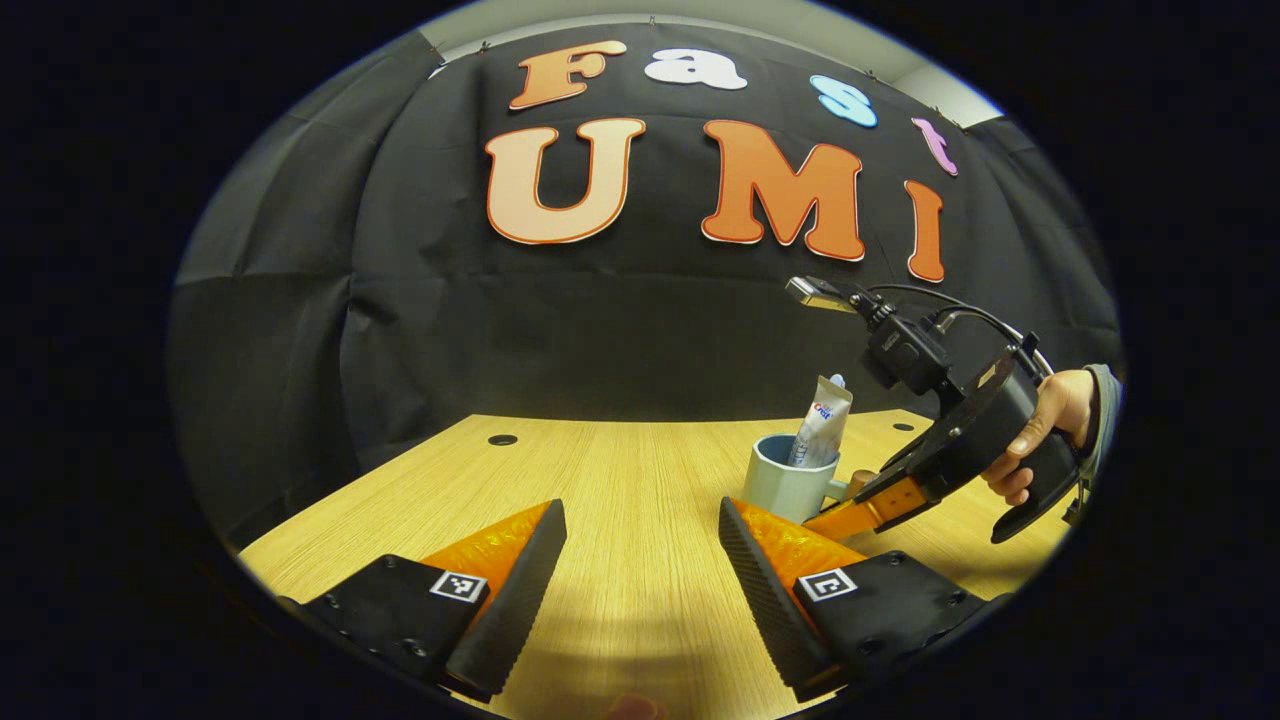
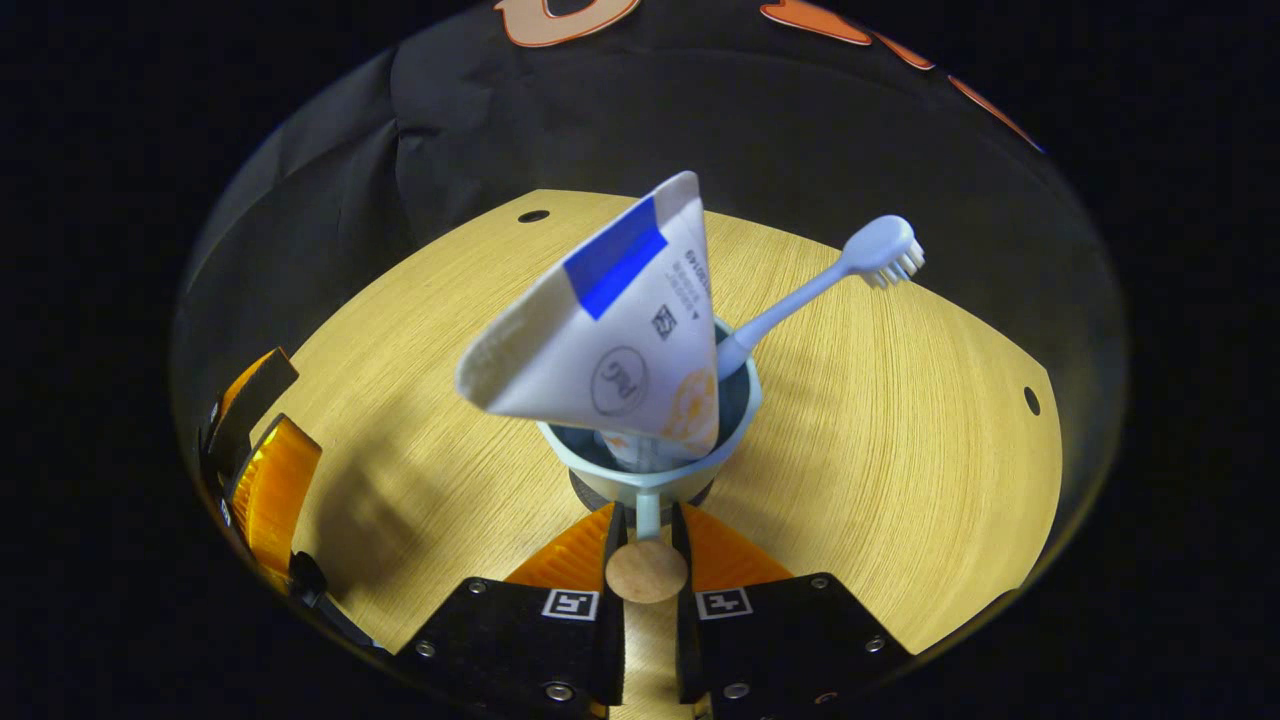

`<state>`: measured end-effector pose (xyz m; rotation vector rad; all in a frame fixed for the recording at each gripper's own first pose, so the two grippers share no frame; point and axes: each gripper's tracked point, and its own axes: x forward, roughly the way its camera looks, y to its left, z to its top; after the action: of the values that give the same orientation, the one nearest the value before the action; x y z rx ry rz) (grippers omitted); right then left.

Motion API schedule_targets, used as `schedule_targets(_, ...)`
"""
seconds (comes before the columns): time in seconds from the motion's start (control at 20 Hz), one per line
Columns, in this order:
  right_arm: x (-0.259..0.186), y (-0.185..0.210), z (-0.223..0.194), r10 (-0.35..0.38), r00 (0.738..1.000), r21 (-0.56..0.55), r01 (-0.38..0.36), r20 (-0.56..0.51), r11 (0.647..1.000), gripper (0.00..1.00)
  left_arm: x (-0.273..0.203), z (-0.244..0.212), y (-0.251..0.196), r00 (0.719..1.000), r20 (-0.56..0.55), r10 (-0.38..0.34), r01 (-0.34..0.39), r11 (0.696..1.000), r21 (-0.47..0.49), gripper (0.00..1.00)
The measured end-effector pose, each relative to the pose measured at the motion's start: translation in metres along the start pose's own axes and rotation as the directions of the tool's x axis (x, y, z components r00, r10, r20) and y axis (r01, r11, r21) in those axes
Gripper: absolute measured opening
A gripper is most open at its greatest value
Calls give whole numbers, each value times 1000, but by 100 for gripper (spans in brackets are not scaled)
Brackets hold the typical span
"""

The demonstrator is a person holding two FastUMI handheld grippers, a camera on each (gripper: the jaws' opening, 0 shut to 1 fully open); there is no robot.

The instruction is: Put the toothbrush and toothpaste on the desktop into the cup, then pick up the cup and place it on the coaster on the desktop.

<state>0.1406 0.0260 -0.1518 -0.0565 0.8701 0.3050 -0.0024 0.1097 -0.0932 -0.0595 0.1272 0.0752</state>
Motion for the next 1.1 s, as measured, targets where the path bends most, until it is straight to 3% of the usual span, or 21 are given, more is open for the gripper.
schedule_targets(0.45,-6,1,-4,49,999,15,-49,-2,999,25,0,-9,1,999,-27,22,-21,1000,1,97)
schedule_targets(0.55,-19,-1,4,81,996,56,-83,27,995,30,0,-7,-3,999,-29,21,-20,1000,12,97)
schedule_targets(0.8,-49,-14,18,86,988,64,-94,125,994,57,1,3,-15,1000,-12,17,-17,999,33,97)
schedule_targets(1.1,-70,-24,23,92,964,31,-103,248,994,69,5,14,-28,1000,11,13,-13,1000,23,97)
